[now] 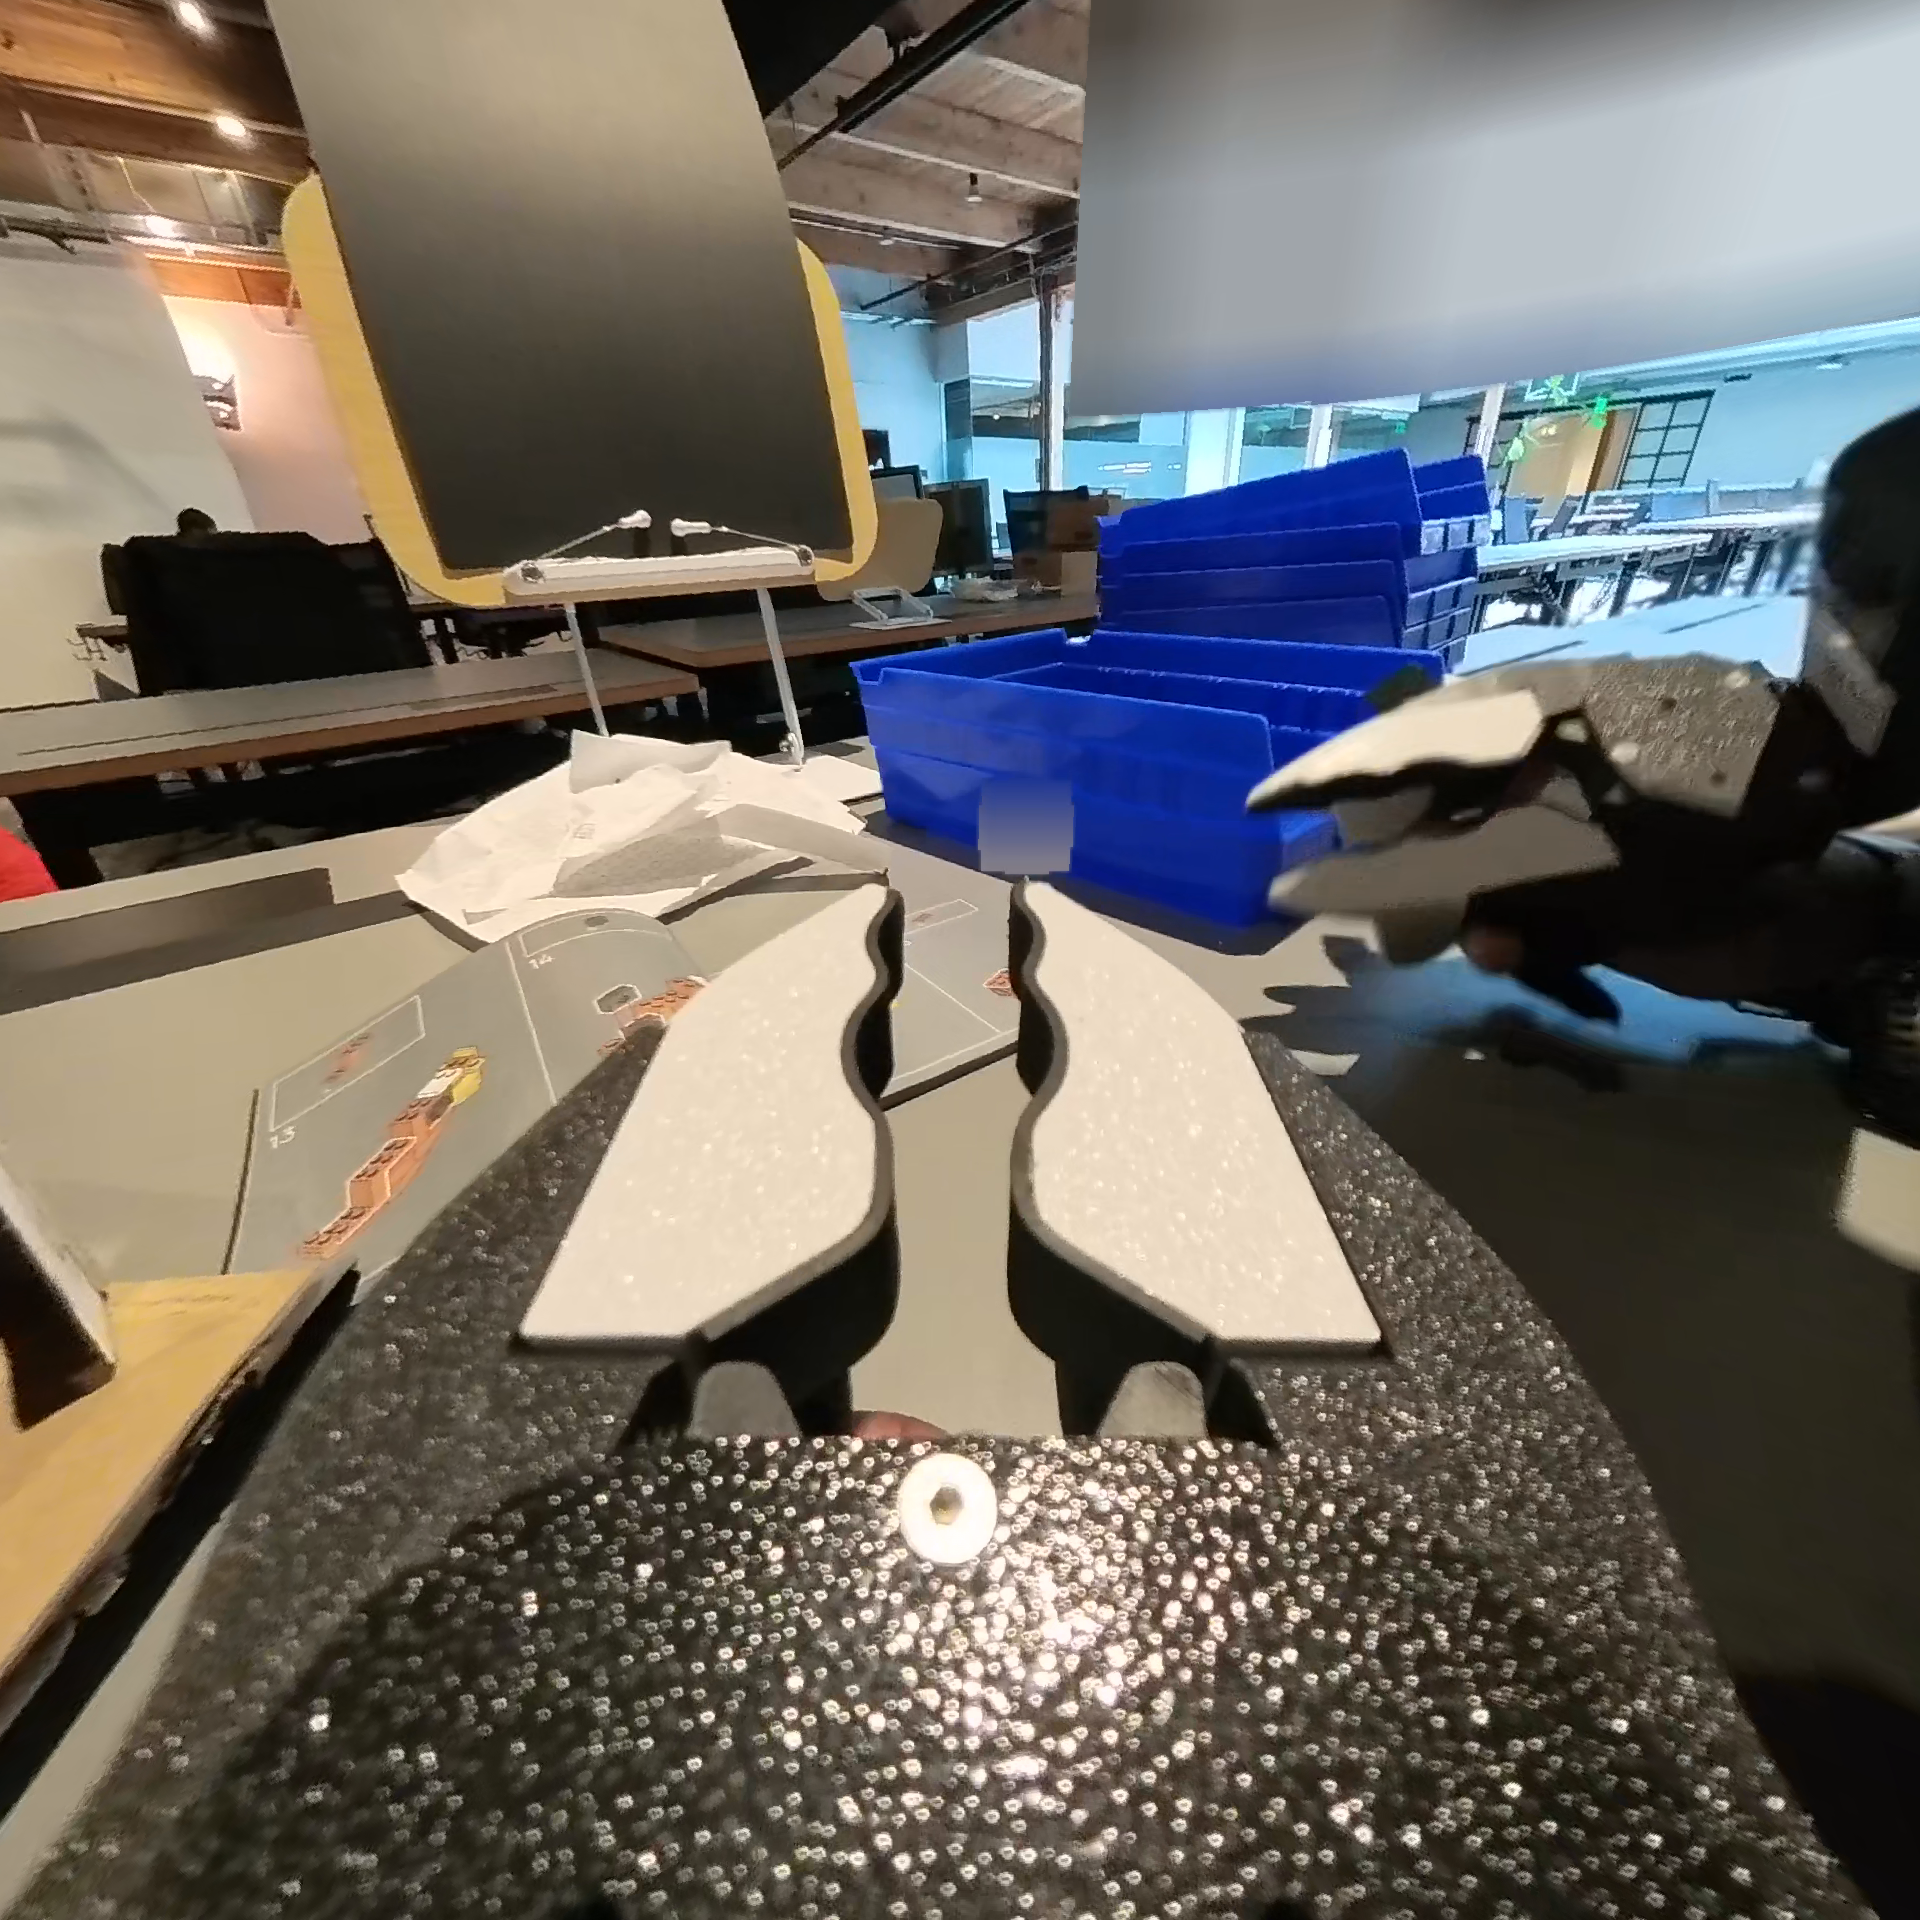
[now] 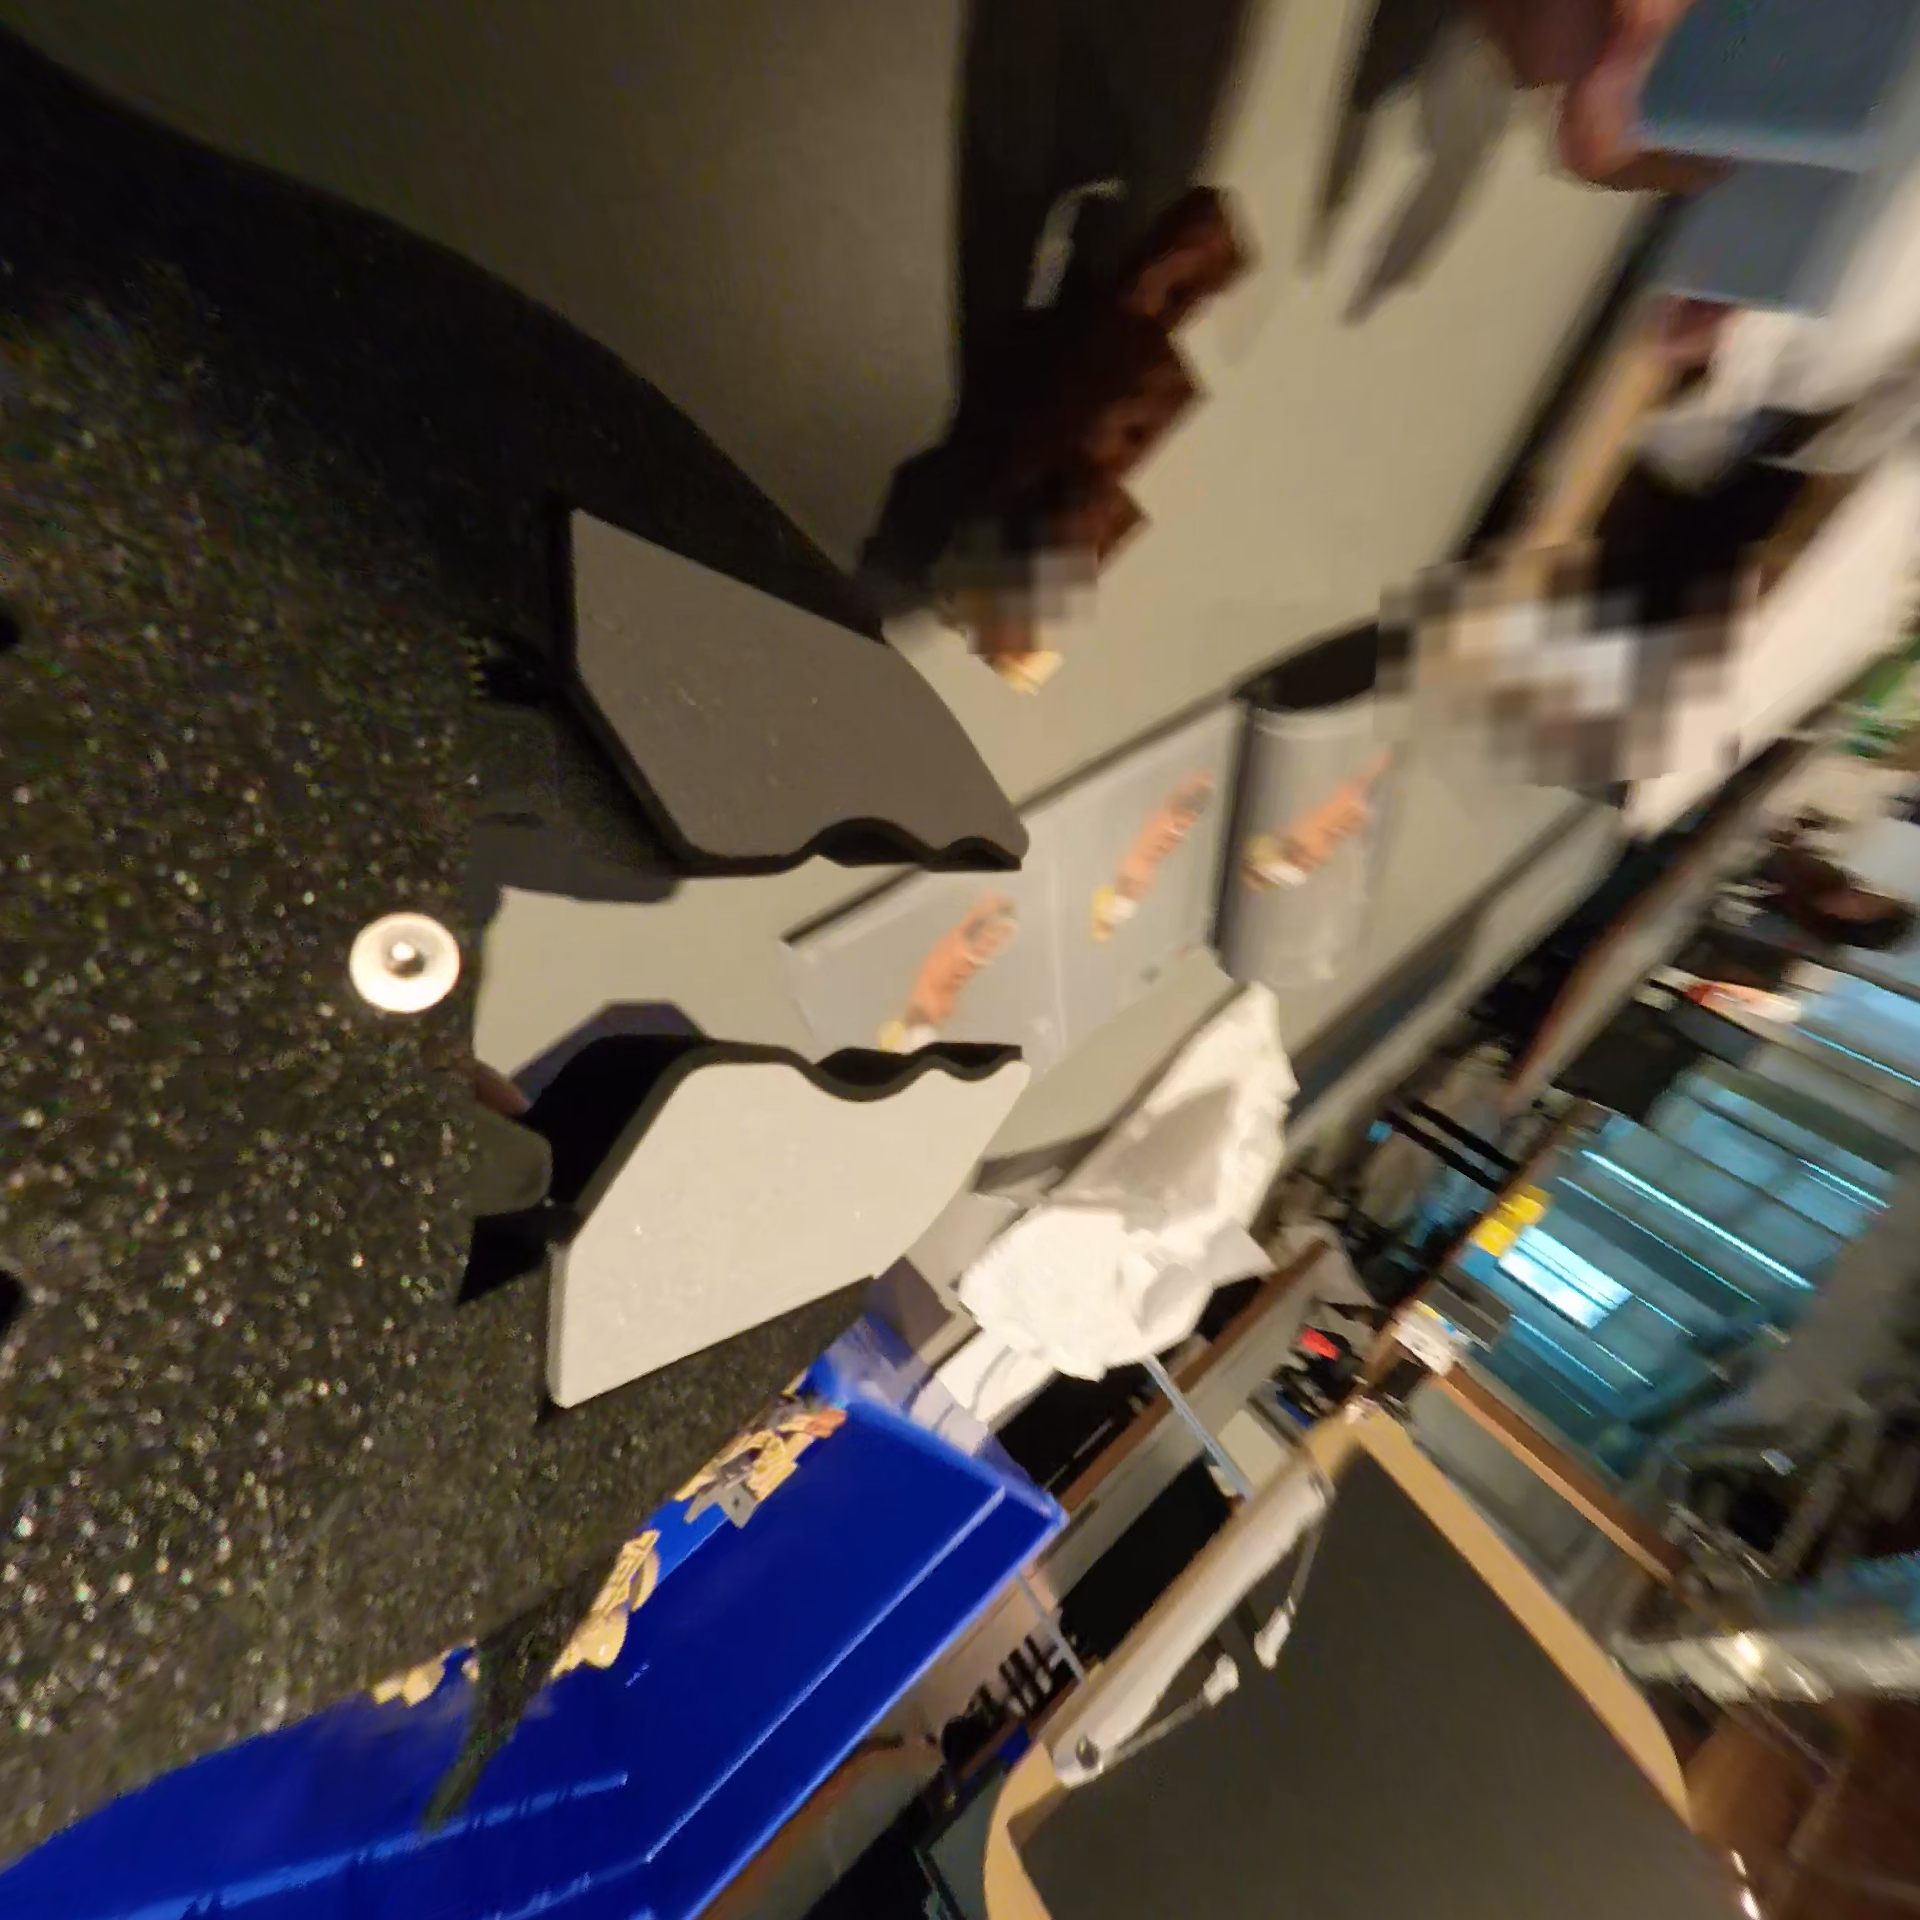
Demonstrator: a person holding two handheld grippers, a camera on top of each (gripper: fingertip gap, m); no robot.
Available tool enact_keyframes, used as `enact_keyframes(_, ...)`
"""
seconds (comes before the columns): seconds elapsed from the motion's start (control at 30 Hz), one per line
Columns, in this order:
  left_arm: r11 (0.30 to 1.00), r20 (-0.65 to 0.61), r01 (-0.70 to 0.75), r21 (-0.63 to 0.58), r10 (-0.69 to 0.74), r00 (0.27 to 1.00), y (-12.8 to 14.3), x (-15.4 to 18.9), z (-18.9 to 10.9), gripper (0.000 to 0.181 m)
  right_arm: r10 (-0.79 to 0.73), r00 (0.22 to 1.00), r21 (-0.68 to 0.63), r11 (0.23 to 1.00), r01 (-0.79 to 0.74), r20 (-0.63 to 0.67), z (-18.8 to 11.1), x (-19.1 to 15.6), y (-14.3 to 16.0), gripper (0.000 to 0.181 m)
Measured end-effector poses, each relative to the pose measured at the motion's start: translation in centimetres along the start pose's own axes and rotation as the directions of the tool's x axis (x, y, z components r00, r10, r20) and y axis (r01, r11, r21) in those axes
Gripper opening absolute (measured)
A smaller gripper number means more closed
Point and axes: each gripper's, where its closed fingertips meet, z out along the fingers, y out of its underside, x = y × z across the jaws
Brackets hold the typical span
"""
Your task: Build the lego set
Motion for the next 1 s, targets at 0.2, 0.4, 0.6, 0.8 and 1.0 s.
enact_keyframes(0.2,0.999,0.010,0.020,0.030,-0.020,1.000,-0.4,-0.4,-0.3,0.018,0.128,0.990,0.037,0.991,-0.126,-0.050,-2.6,7.9,-0.6,0.029)
enact_keyframes(0.4,0.999,0.006,0.035,0.036,-0.035,0.999,-0.4,-0.4,-0.4,0.018,0.064,0.996,-0.125,0.990,-0.072,-0.066,-3.3,12.5,2.2,0.028)
enact_keyframes(0.6,0.998,-0.003,0.052,0.045,-0.052,0.999,-0.6,-0.5,-0.5,0.019,-0.319,0.943,-0.421,0.845,0.330,0.097,-1.9,20.3,5.7,0.020)
enact_keyframes(0.8,0.993,-0.005,0.092,0.068,-0.092,0.996,-0.8,-0.9,-0.7,0.019,-0.408,0.516,-0.222,0.581,0.783,0.753,0.2,23.2,13.6,0.016)
enact_keyframes(1.0,0.993,0.013,0.086,0.076,-0.087,0.996,-0.9,-1.1,-0.7,0.018,-0.321,0.296,-0.117,0.475,0.872,0.900,1.7,21.7,17.7,0.006)
